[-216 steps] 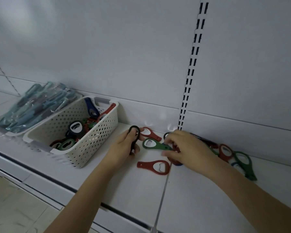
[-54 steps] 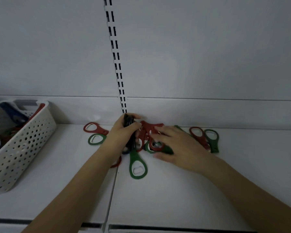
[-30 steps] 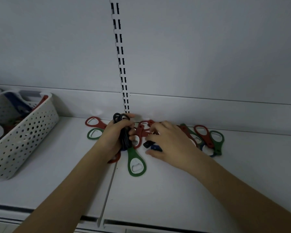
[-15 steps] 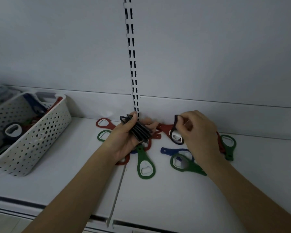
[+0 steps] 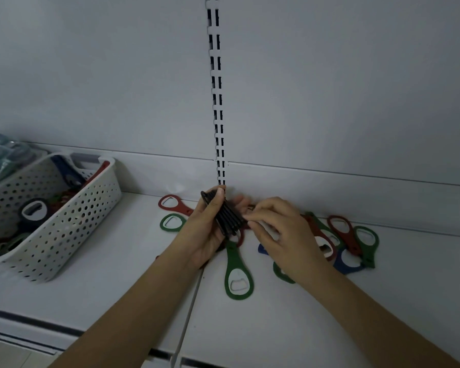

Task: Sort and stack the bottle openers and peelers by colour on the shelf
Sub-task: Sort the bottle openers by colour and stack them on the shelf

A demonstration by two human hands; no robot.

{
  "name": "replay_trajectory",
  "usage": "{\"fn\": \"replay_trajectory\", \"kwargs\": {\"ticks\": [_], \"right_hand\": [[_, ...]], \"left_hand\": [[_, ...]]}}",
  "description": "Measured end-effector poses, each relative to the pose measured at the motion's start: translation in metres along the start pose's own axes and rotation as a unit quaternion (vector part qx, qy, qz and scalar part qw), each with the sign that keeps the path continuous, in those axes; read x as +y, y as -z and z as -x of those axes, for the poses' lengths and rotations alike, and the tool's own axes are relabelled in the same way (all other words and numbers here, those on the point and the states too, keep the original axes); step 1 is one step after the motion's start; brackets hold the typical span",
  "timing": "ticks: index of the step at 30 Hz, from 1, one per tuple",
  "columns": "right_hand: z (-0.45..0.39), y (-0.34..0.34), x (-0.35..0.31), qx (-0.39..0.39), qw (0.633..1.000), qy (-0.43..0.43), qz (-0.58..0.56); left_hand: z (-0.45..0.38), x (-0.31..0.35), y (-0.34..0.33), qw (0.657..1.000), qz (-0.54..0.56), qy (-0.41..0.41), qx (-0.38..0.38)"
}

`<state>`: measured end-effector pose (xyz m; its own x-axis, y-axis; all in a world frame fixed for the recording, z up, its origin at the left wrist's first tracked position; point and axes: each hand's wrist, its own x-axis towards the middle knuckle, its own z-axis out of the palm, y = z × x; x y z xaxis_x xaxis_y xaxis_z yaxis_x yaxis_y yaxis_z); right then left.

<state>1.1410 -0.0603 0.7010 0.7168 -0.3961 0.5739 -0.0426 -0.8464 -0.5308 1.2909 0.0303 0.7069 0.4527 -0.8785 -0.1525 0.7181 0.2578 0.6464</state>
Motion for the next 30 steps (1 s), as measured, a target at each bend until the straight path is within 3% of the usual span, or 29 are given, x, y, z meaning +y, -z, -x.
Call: {"fn": "replay_trajectory", "kwargs": {"ticks": [3, 6, 9, 13, 17, 20, 22, 24, 26, 28, 30], "right_hand": [[0.001, 0.001, -0.003, -0.056, 0.998, 0.008, 0.028], [-0.001, 0.001, -0.012, -0.032, 0.99, 0.046, 0.128], [0.003, -0.001, -0.02, -0.041, 0.994, 0.054, 0.085], [0.004, -0.004, -0.016, -0.149, 0.988, -0.023, -0.025], [0.005, 0.003, -0.022, -0.149, 0.977, -0.14, -0.068], [-0.001, 0.012, -0.023, -0.089, 0.946, -0.276, -0.144], [-0.008, 0.021, -0.023, -0.093, 0.92, -0.335, -0.181], [-0.016, 0.029, -0.023, -0.167, 0.904, -0.343, -0.194], [-0.023, 0.035, -0.024, -0.245, 0.862, -0.366, -0.251], [-0.029, 0.04, -0.025, -0.282, 0.81, -0.405, -0.317], [-0.031, 0.044, -0.025, -0.291, 0.786, -0.418, -0.351]], "left_hand": [[0.0, -0.002, -0.002, 1.0, -0.022, -0.014, 0.012], [0.001, -0.006, -0.002, 0.999, -0.034, -0.024, 0.0], [0.003, -0.007, -0.002, 0.999, -0.034, -0.021, -0.024], [0.006, -0.013, -0.006, 0.995, -0.086, -0.005, -0.054], [0.003, -0.012, -0.006, 0.991, -0.127, -0.01, -0.033], [0.0, -0.006, -0.01, 0.985, -0.17, -0.019, -0.015], [-0.002, -0.003, -0.013, 0.978, -0.207, -0.027, -0.025], [-0.002, -0.001, -0.018, 0.976, -0.212, -0.024, -0.042], [0.0, -0.002, -0.025, 0.977, -0.204, -0.013, -0.061], [0.002, -0.003, -0.029, 0.975, -0.206, -0.007, -0.082], [0.004, -0.003, -0.03, 0.971, -0.209, -0.004, -0.114]]}}
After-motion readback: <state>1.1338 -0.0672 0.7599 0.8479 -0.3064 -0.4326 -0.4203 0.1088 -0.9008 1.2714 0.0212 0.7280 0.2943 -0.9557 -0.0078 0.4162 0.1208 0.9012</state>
